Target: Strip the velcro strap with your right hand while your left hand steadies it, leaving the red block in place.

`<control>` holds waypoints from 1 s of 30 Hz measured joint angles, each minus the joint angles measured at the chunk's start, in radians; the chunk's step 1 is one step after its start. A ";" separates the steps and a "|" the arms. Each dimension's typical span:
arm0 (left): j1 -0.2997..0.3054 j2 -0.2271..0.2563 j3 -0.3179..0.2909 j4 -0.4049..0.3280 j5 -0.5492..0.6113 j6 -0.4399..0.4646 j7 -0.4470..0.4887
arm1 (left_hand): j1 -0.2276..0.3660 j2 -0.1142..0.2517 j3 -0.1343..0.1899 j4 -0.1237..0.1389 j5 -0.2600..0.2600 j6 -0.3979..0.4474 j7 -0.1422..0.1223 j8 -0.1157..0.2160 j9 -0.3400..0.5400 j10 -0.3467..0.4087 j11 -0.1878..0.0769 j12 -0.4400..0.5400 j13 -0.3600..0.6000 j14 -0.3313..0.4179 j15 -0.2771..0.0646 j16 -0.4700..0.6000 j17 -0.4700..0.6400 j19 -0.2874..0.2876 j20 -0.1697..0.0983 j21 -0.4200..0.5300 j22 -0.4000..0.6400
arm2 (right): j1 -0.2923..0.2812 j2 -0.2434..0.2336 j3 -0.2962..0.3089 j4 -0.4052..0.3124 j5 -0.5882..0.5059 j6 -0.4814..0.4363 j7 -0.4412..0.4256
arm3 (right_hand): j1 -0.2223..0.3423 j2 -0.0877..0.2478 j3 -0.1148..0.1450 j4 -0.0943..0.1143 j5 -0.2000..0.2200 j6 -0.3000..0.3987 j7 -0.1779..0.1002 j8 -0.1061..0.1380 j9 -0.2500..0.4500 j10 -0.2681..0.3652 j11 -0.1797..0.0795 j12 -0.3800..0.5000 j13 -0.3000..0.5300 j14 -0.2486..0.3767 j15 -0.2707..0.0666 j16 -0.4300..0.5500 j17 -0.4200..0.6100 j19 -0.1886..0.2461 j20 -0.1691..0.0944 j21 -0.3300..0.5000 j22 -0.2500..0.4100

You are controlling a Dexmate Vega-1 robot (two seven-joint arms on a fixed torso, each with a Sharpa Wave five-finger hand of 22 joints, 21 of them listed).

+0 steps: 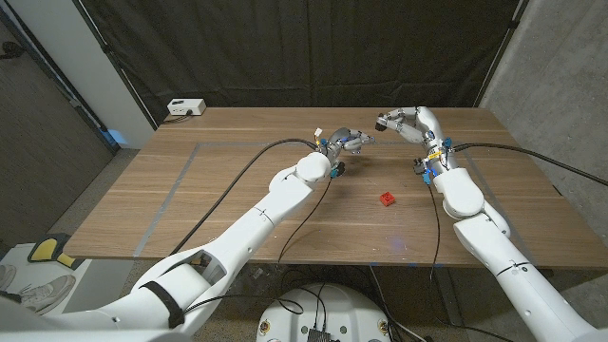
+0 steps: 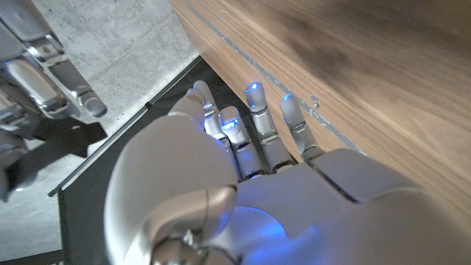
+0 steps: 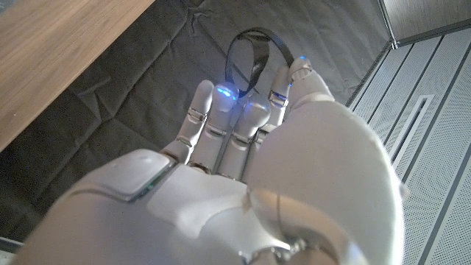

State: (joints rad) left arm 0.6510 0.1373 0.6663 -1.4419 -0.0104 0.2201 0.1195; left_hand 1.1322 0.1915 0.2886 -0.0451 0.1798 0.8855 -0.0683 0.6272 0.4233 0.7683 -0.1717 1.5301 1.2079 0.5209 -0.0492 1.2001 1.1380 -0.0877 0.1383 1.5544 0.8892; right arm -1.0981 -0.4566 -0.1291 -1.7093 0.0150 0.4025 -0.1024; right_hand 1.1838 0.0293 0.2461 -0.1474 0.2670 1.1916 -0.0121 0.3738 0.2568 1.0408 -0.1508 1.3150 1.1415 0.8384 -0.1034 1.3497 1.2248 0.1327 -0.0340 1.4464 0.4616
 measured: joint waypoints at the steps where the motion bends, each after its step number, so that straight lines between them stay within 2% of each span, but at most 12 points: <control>1: 0.000 0.004 0.006 -0.001 0.009 -0.019 0.011 | -0.025 0.002 0.009 0.010 0.000 -0.009 0.009 -0.033 0.000 -0.010 0.010 -0.027 -0.028 -0.019 0.000 -0.005 -0.009 -0.002 0.003 -0.010 0.011 | 0.000 -0.001 0.000 0.000 0.000 0.000 0.000 | -0.001 0.001 0.001 -0.001 0.000 0.000 0.000 0.000 0.000 0.000 0.000 0.000 0.000 0.000 0.000 -0.003 0.000 0.000 0.000 0.003 -0.002; 2: 0.001 0.014 0.017 -0.003 0.024 -0.044 0.029 | -0.065 -0.003 0.004 0.037 0.000 -0.016 0.028 -0.072 -0.024 -0.031 0.011 -0.064 -0.070 -0.039 0.001 -0.014 -0.019 -0.007 0.011 -0.020 0.023 | 0.000 -0.003 -0.001 0.000 0.003 0.002 -0.002 | -0.001 0.001 0.003 -0.003 0.000 0.000 0.000 0.000 0.000 0.000 0.000 0.000 -0.001 0.000 0.000 -0.004 0.000 -0.006 0.002 0.005 -0.003; 3: 0.001 0.018 0.021 -0.003 0.034 -0.063 0.041 | -0.110 -0.010 -0.007 0.068 0.001 -0.022 0.043 -0.114 -0.056 -0.074 -0.006 -0.107 -0.120 -0.060 0.002 -0.025 -0.031 -0.012 0.015 -0.031 0.033 | 0.000 -0.005 -0.001 0.000 0.005 0.003 -0.002 | -0.002 0.002 0.003 -0.003 0.000 0.000 0.000 0.000 0.000 0.000 0.000 -0.002 -0.002 0.000 0.000 -0.004 0.000 -0.007 0.003 0.005 -0.003; 4: 0.001 0.018 0.021 -0.003 0.036 -0.068 0.044 | -0.154 -0.012 -0.018 0.098 0.002 -0.034 0.052 -0.150 -0.082 -0.083 0.000 -0.144 -0.164 -0.080 0.003 -0.038 -0.040 -0.018 0.015 -0.042 0.042 | 0.000 -0.005 -0.001 0.000 0.005 0.003 -0.002 | -0.006 0.001 0.006 0.000 0.000 0.000 0.000 0.000 0.000 0.000 -0.001 -0.007 -0.003 0.000 0.000 -0.004 0.000 -0.007 0.003 0.007 -0.006; 6: 0.007 0.029 0.030 -0.004 0.051 -0.109 0.066 | -0.225 -0.015 -0.038 0.148 0.005 -0.060 0.055 -0.194 -0.115 -0.109 0.000 -0.186 -0.215 -0.110 0.004 -0.061 -0.052 -0.040 0.010 -0.061 0.052 | 0.000 -0.009 -0.003 0.000 0.009 0.008 -0.004 | -0.009 0.001 0.009 0.000 0.000 0.000 0.000 0.001 0.000 0.002 -0.002 -0.007 -0.003 0.000 0.000 -0.008 0.000 -0.007 0.003 0.012 -0.007; 9: 0.013 0.033 0.032 -0.004 0.056 -0.148 0.084 | -0.284 -0.020 -0.053 0.190 0.005 -0.063 0.058 -0.220 -0.136 -0.143 -0.005 -0.211 -0.237 -0.129 0.006 -0.084 -0.062 -0.049 0.007 -0.075 0.061 | 0.000 -0.013 -0.004 0.000 0.012 0.011 -0.005 | -0.009 0.001 0.011 -0.003 0.005 0.000 0.000 0.004 0.000 0.002 -0.002 -0.007 0.003 0.000 0.000 -0.008 0.000 -0.007 0.003 0.012 -0.009; 15: 0.020 0.036 0.031 0.005 0.049 -0.213 0.100 | -0.376 -0.034 -0.077 0.230 0.010 -0.071 0.060 -0.246 -0.158 -0.156 -0.005 -0.222 -0.250 -0.137 0.008 -0.114 -0.069 -0.077 0.001 -0.095 0.072 | -0.001 -0.022 -0.008 0.001 0.018 0.017 -0.005 | -0.015 -0.004 0.027 -0.001 0.011 0.000 0.000 0.004 0.000 0.002 -0.002 -0.007 0.005 0.000 0.000 -0.012 0.000 -0.016 0.002 0.026 -0.021; 21: 0.023 0.035 0.024 0.024 0.034 -0.266 0.105 | -0.407 -0.059 -0.098 0.205 0.017 -0.061 0.049 -0.262 -0.177 -0.197 0.001 -0.244 -0.254 -0.137 0.008 -0.137 -0.079 -0.083 -0.004 -0.095 0.093 | 0.002 -0.029 -0.013 0.007 0.027 0.024 0.001 | -0.020 -0.009 0.039 -0.003 0.011 0.000 0.000 0.006 0.000 0.001 -0.002 -0.016 0.004 0.000 0.000 -0.022 0.000 -0.019 0.005 0.038 -0.029; 23: 0.023 0.035 0.021 0.030 0.026 -0.279 0.102 | -0.397 -0.093 -0.102 0.188 0.024 -0.070 0.039 -0.276 -0.184 -0.222 -0.005 -0.257 -0.262 -0.141 0.004 -0.149 -0.086 -0.083 -0.004 -0.095 0.105 | 0.004 -0.031 -0.014 0.009 0.029 0.026 0.003 | -0.020 -0.009 0.041 -0.002 0.014 0.000 0.000 0.010 0.000 0.001 -0.002 -0.023 0.004 0.000 0.000 -0.022 0.000 -0.019 0.006 0.038 -0.032; 26: 0.022 0.035 0.017 0.040 0.006 -0.298 0.084 | -0.367 -0.122 -0.104 0.154 0.029 -0.105 0.032 -0.307 -0.196 -0.289 -0.016 -0.288 -0.284 -0.172 0.007 -0.169 -0.101 -0.086 0.009 -0.087 0.128 | 0.007 -0.032 -0.016 0.012 0.031 0.028 0.006 | -0.024 -0.013 0.047 -0.003 0.015 -0.002 0.002 0.012 0.001 0.001 -0.001 -0.023 0.008 0.000 0.000 -0.026 0.000 -0.020 0.005 0.044 -0.036; 28: 0.021 0.035 0.016 0.046 -0.014 -0.314 0.065 | -0.343 -0.138 -0.094 0.126 0.032 -0.125 0.035 -0.327 -0.203 -0.320 -0.013 -0.306 -0.297 -0.193 0.008 -0.184 -0.113 -0.085 0.026 -0.086 0.145 | 0.009 -0.033 -0.018 0.014 0.033 0.029 0.007 | -0.024 -0.013 0.053 -0.003 0.015 -0.002 0.002 0.012 0.001 0.001 -0.001 -0.023 0.008 0.000 0.000 -0.026 0.000 -0.023 0.002 0.045 -0.040; 30: 0.011 0.035 0.009 0.065 -0.044 -0.334 0.031 | -0.293 -0.131 -0.071 0.097 0.032 -0.133 0.042 -0.341 -0.209 -0.339 -0.001 -0.314 -0.301 -0.210 0.008 -0.191 -0.119 -0.088 0.037 -0.086 0.161 | 0.011 -0.034 -0.019 0.016 0.036 0.030 0.009 | -0.024 -0.013 0.055 -0.003 0.015 -0.002 0.002 0.012 0.001 0.001 -0.001 -0.023 0.012 0.000 0.000 -0.026 0.000 -0.023 0.002 0.048 -0.040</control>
State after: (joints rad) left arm 0.6622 0.1725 0.6756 -1.3767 -0.0547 -0.1137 0.1500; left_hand 0.8395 0.0609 0.2173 0.0517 0.2119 0.7528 -0.0264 0.2857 0.2145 0.4291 -0.1729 1.2159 0.9073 0.3108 -0.0414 1.0088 1.0187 -0.1755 0.1757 1.4683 1.0502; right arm -1.0870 -0.4904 -0.1481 -1.6930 0.0506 0.4330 -0.0938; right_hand 1.1602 0.0159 0.3012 -0.1501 0.2815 1.1898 -0.0104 0.3855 0.2574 1.0420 -0.1521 1.2921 1.1534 0.8383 -0.1033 1.3237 1.2245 0.1095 -0.0322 1.4943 0.4216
